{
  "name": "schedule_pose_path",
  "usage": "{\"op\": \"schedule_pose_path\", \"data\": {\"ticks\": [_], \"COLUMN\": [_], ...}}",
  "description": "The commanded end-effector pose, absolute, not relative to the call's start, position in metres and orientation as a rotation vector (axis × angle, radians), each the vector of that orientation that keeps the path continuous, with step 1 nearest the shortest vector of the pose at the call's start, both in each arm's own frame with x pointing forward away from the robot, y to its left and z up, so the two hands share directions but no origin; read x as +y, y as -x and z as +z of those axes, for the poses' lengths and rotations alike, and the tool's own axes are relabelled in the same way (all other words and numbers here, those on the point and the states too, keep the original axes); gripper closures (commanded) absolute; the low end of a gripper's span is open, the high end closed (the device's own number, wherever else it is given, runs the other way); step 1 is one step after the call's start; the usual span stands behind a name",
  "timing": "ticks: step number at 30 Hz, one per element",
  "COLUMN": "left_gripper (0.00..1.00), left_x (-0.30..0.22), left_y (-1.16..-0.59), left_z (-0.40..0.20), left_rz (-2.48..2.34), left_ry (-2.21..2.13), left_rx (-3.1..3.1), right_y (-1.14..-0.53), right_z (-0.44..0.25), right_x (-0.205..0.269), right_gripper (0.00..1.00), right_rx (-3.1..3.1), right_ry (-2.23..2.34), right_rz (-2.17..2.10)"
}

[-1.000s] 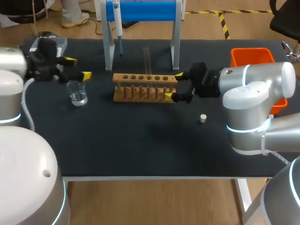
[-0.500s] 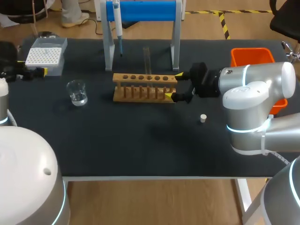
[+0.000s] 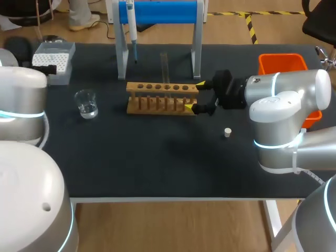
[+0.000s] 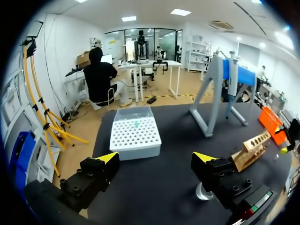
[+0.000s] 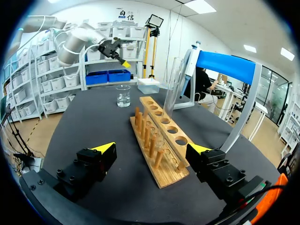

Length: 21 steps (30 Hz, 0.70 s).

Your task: Invert the test tube, pick up the pipette, mount the tip to pipette, aspirate from beaker and dispense into the tube, eject the tip, return the pipette, and cap with the stopper.

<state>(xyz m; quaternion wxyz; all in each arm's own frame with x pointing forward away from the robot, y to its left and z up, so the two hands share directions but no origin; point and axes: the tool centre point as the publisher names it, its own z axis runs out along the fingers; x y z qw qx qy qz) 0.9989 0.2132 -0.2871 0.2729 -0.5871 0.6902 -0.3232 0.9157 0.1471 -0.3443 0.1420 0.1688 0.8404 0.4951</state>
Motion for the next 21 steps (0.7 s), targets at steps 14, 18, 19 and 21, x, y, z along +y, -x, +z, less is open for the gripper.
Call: {"op": "schedule_pose_path", "data": {"ticks": [14,18,19,21], "left_gripper": [0.00,0.00,0.00,0.00], "left_x": [0.217,0.217,0.217,0.217], "left_y": [-1.042,-1.042,-1.042,-1.042], "left_z": [-0.309,-0.309,-0.309,-0.309], "left_rz": [-0.829,-0.829,-0.829,-0.829], "left_ry": [1.639,1.639,1.639,1.639], "left_rx": [1.848,1.848,1.848,1.848], "right_y": [-0.916,-0.916,-0.916,-0.916], "right_z": [-0.344,-0.344,-0.344,-0.344], "right_x": [0.146,0.146,0.146,0.146], "right_gripper": [0.00,0.00,0.00,0.00], "right_rx": [2.429,2.429,2.429,2.429], "right_ry": [-0.486,-0.486,-0.486,-0.486], "right_rz": [1.428,1.428,1.428,1.428]}}
